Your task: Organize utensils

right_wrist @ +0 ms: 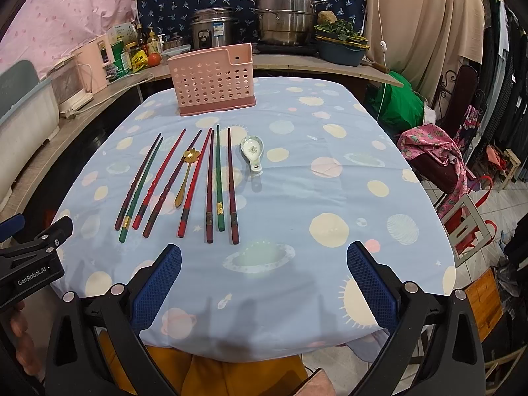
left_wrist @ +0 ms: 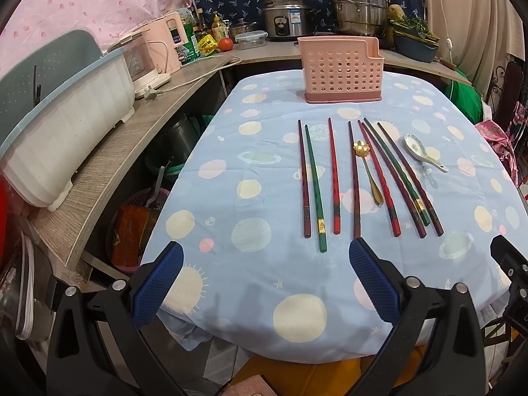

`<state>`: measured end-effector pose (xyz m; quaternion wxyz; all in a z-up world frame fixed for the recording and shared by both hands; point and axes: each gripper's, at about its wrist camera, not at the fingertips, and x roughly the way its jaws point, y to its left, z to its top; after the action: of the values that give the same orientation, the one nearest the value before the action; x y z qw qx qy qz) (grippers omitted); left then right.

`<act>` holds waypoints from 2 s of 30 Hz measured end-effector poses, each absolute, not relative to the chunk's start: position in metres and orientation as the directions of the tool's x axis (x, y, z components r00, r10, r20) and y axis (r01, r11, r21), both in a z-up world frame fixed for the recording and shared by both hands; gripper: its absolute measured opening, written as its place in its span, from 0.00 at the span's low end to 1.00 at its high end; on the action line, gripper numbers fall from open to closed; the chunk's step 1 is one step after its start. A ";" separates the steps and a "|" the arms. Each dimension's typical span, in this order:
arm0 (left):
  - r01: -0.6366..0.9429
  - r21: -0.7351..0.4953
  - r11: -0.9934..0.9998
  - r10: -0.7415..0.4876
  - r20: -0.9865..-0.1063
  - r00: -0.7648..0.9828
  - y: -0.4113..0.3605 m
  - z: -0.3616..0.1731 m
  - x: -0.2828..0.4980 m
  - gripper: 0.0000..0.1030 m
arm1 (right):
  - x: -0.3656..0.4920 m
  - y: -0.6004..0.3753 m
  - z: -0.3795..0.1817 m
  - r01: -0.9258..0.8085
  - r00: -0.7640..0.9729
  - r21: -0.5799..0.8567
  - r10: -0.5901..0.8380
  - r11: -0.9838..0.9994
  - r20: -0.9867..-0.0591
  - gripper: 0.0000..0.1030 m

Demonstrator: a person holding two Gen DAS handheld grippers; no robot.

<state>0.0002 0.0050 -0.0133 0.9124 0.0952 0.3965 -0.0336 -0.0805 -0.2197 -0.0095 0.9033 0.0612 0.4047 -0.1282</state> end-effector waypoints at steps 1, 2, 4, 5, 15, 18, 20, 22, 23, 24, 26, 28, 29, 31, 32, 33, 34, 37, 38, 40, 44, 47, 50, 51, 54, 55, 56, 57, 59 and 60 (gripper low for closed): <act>0.137 0.147 0.980 0.014 -0.730 0.684 0.005 -0.013 0.001 0.93 | -0.081 -0.220 -0.009 0.281 0.640 0.007 -0.182 0.960 -0.747 0.93; 0.137 0.147 0.980 0.014 -0.730 0.684 0.005 -0.013 0.001 0.93 | -0.080 -0.220 -0.009 0.281 0.640 0.007 -0.182 0.960 -0.747 0.93; 0.137 0.148 0.980 0.014 -0.729 0.684 0.005 -0.013 0.000 0.93 | -0.080 -0.220 -0.009 0.281 0.640 0.007 -0.182 0.960 -0.747 0.93; 0.137 0.148 0.980 0.014 -0.729 0.684 0.005 -0.013 0.000 0.93 | -0.080 -0.220 -0.009 0.281 0.640 0.007 -0.182 0.960 -0.747 0.93; 0.138 0.147 0.979 0.013 -0.730 0.683 0.006 -0.012 0.001 0.93 | -0.080 -0.219 -0.009 0.282 0.639 0.007 -0.183 0.959 -0.747 0.93; 0.138 0.146 0.980 0.013 -0.731 0.682 0.006 -0.013 0.001 0.93 | -0.080 -0.219 -0.009 0.280 0.639 0.007 -0.181 0.960 -0.747 0.93; 0.138 0.147 0.980 0.014 -0.730 0.683 0.005 -0.012 0.001 0.93 | -0.080 -0.220 -0.009 0.281 0.639 0.007 -0.182 0.960 -0.747 0.93; 0.138 0.147 0.980 0.014 -0.730 0.683 0.006 -0.013 0.001 0.93 | -0.080 -0.219 -0.009 0.281 0.639 0.008 -0.181 0.960 -0.747 0.93; 0.138 0.147 0.979 0.014 -0.730 0.683 0.005 -0.012 0.001 0.93 | -0.080 -0.219 -0.009 0.281 0.639 0.007 -0.181 0.960 -0.747 0.93; 0.138 0.147 0.980 0.014 -0.731 0.683 0.006 -0.013 0.001 0.93 | -0.079 -0.219 -0.009 0.281 0.639 0.007 -0.182 0.960 -0.748 0.93; 0.138 0.147 0.979 0.014 -0.731 0.682 0.006 -0.013 0.001 0.93 | -0.079 -0.219 -0.009 0.281 0.639 0.007 -0.182 0.960 -0.747 0.93; 0.139 0.147 0.979 0.013 -0.731 0.682 0.005 -0.012 0.001 0.93 | -0.079 -0.219 -0.009 0.282 0.638 0.007 -0.181 0.960 -0.748 0.93; 0.138 0.147 0.979 0.014 -0.731 0.683 0.005 -0.012 0.001 0.93 | -0.079 -0.219 -0.009 0.282 0.639 0.008 -0.182 0.959 -0.748 0.93; 0.138 0.147 0.979 0.014 -0.731 0.682 0.005 -0.012 0.001 0.93 | -0.079 -0.219 -0.009 0.282 0.639 0.007 -0.182 0.959 -0.748 0.93; 0.138 0.147 0.979 0.014 -0.731 0.682 0.006 -0.013 0.001 0.93 | -0.079 -0.220 -0.009 0.282 0.638 0.007 -0.182 0.960 -0.748 0.93; 0.138 0.147 0.979 0.014 -0.731 0.682 0.006 -0.013 0.001 0.93 | -0.079 -0.219 -0.009 0.282 0.638 0.007 -0.182 0.960 -0.748 0.93; 0.138 0.147 0.979 0.014 -0.731 0.682 0.005 -0.012 0.001 0.93 | -0.079 -0.219 -0.009 0.282 0.639 0.007 -0.182 0.960 -0.748 0.93; 0.138 0.148 0.979 0.014 -0.731 0.682 0.005 -0.012 0.001 0.93 | -0.079 -0.220 -0.009 0.281 0.638 0.008 -0.181 0.960 -0.748 0.93; 0.138 0.148 0.979 0.014 -0.731 0.682 0.005 -0.012 0.001 0.93 | -0.079 -0.220 -0.009 0.281 0.638 0.008 -0.181 0.960 -0.749 0.93; 0.138 0.148 0.979 0.015 -0.731 0.682 0.005 -0.012 0.001 0.93 | -0.079 -0.220 -0.009 0.282 0.638 0.008 -0.181 0.960 -0.749 0.93; 0.139 0.148 0.979 0.014 -0.732 0.681 0.005 -0.012 0.001 0.93 | -0.079 -0.218 -0.012 0.281 0.636 0.008 -0.180 0.960 -0.750 0.93; 0.139 0.148 0.979 0.014 -0.733 0.680 0.007 -0.012 0.002 0.93 | -0.079 -0.218 -0.011 0.281 0.636 0.008 -0.180 0.960 -0.750 0.93; 0.138 0.148 0.979 0.015 -0.733 0.681 0.006 -0.012 0.002 0.93 | -0.078 -0.216 -0.014 0.282 0.635 0.010 -0.179 0.959 -0.751 0.93; 0.137 0.147 0.980 0.015 -0.734 0.679 0.007 -0.013 0.002 0.93 | -0.079 -0.215 -0.015 0.282 0.635 0.010 -0.179 0.959 -0.752 0.93; 0.133 0.133 0.982 0.011 -0.746 0.666 0.011 -0.017 0.008 0.93 | -0.077 -0.217 -0.017 0.287 0.631 0.014 -0.178 0.958 -0.755 0.93; 0.128 0.121 0.984 0.007 -0.752 0.659 0.014 -0.018 0.012 0.93 | -0.076 -0.218 -0.018 0.291 0.630 0.015 -0.180 0.957 -0.756 0.93; 0.121 0.107 0.987 0.003 -0.761 0.648 0.018 -0.021 0.016 0.93 | -0.075 -0.220 -0.019 0.295 0.626 0.015 -0.181 0.955 -0.758 0.93; 0.111 0.095 0.989 0.003 -0.773 0.635 0.022 -0.025 0.021 0.93 | -0.073 -0.223 -0.020 0.300 0.622 0.017 -0.182 0.954 -0.762 0.93; 0.093 0.079 0.993 0.005 -0.788 0.615 0.027 -0.031 0.029 0.93 | -0.071 -0.227 -0.021 0.308 0.614 0.020 -0.183 0.951 -0.768 0.93; 0.083 0.069 0.994 0.005 -0.794 0.607 0.031 -0.035 0.034 0.93 | -0.070 -0.228 -0.023 0.311 0.610 0.019 -0.184 0.950 -0.770 0.93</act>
<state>0.0339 0.0306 -0.0348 0.8951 0.0497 0.4425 -0.0220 -0.0697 -0.2280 -0.0226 0.8941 0.0757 0.4191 -0.1383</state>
